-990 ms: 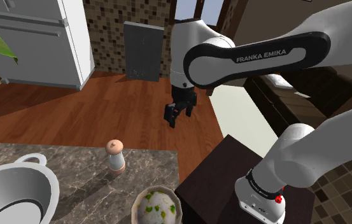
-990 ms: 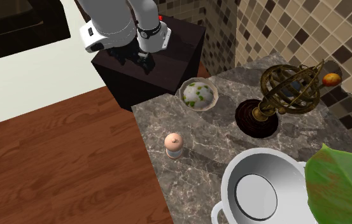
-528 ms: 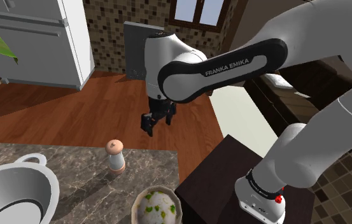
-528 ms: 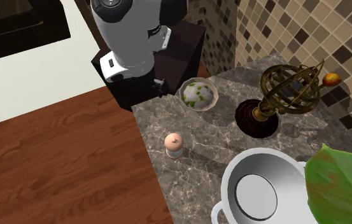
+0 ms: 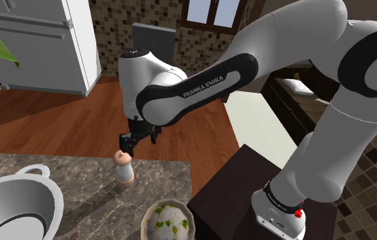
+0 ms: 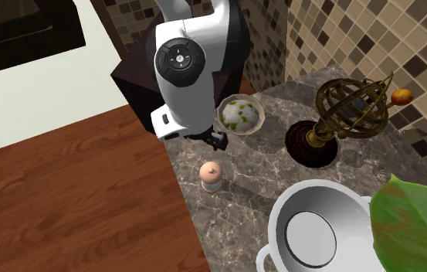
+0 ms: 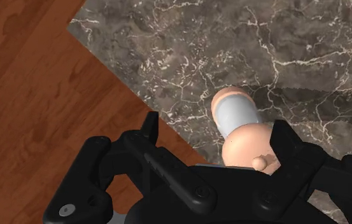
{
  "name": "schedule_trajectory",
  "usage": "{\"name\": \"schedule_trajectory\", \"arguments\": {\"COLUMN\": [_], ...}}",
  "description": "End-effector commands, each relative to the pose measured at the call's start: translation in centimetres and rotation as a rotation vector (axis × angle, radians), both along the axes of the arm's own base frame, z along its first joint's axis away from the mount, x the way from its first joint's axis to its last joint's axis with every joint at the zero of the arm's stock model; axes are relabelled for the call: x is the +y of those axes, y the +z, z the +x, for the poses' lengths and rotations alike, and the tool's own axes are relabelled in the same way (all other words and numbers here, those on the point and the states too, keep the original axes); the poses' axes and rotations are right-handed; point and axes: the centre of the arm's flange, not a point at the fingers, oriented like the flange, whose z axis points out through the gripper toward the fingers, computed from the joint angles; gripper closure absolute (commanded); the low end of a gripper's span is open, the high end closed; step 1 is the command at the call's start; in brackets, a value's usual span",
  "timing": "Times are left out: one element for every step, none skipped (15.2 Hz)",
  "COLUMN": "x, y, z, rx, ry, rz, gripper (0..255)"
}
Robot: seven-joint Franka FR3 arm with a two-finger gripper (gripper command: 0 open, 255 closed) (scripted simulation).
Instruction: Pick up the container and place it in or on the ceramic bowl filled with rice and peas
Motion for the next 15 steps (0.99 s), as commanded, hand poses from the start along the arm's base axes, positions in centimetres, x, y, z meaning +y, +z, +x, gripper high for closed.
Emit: {"name": "schedule_trajectory", "arguments": {"x": [1.8, 2.7, 3.7, 4.7, 5.2, 5.2, 5.2, 5.2, 5.2, 5.2, 5.2, 5.2, 5.2, 5.2, 5.2], "y": [-1.2, -1.7, -2.2, -2.6, -2.9, -3.4, -3.9, -4.5, -5.0, -5.5, -6.0, -6.6, -6.9, -6.9, -6.9], "z": [1.4, 2.0, 2.6, 3.3, 3.6, 3.5, 3.5, 3.5, 3.5, 3.4, 3.4, 3.4, 3.4, 3.4, 3.4], "rx": [-0.010, -0.014, -0.019, -0.023, -0.025, -0.025, -0.025, -0.025, -0.025, -0.025, -0.025, -0.025, -0.025, -0.025, -0.025], "ry": [-0.004, -0.005, -0.006, -0.007, -0.007, -0.007, -0.007, -0.007, -0.007, -0.007, -0.007, -0.007, -0.007, -0.007, -0.007], "rz": [0.004, 0.006, 0.009, 0.011, 0.012, 0.012, 0.012, 0.012, 0.012, 0.012, 0.012, 0.012, 0.012, 0.012, 0.012], "gripper": [0, 0, 0, 0, 0, 0, 0, 0, 0, 0, 0, 0, 0, 0, 0]}}
